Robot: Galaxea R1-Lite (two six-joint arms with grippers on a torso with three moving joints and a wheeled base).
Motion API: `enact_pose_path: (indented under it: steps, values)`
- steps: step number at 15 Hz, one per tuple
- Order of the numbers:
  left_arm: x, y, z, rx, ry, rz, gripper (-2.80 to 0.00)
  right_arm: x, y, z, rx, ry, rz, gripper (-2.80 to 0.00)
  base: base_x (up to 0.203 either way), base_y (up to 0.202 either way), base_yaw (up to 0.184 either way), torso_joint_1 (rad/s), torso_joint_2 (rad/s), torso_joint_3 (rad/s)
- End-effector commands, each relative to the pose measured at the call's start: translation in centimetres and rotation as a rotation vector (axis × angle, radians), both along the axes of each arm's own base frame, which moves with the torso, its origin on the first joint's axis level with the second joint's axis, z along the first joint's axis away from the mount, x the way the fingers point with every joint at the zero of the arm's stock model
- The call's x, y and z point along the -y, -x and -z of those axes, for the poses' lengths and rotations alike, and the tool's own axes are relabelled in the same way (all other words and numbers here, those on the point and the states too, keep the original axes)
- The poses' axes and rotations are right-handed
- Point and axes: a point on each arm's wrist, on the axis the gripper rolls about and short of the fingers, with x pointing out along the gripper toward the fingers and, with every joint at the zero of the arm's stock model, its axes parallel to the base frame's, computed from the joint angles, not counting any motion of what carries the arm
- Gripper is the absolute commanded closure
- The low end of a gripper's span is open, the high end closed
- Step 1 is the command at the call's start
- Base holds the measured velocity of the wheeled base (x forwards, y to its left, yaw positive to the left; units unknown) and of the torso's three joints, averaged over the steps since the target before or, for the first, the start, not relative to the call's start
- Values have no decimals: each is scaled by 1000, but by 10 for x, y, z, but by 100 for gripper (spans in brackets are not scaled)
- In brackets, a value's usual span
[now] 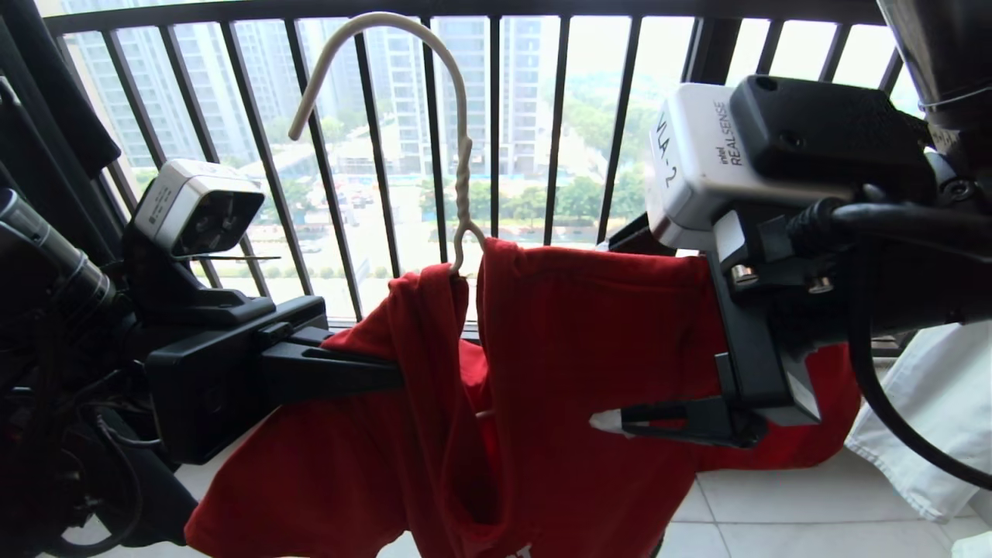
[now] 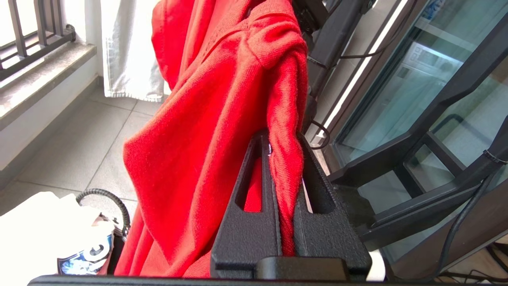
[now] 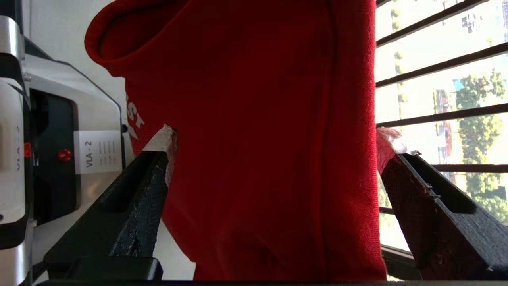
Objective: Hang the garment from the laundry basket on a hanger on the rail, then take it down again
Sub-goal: Hang the clothes rack on the clothesline
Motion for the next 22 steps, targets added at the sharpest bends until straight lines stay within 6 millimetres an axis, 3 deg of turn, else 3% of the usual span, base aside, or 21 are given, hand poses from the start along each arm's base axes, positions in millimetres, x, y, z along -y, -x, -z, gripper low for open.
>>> enact_pose_path:
  steps: [1,6,7,22]
  values:
    - [-1,1,-2,12,3,2,0,-4,-1,3,-7,10,-12,-280,0,0,0,0,0,0]
    - [-10,-4,-7,30,7,-40,0,-8,-3,5,-18,12,-23,-280,0,0,0,0,0,0]
    - [-12,-5,-8,36,9,-50,0,-8,-3,6,-18,15,-24,0,0,0,0,0,0,0]
    - [-11,-14,-18,32,77,-192,0,-16,8,7,-63,-5,-47,0,0,0,0,0,0,0]
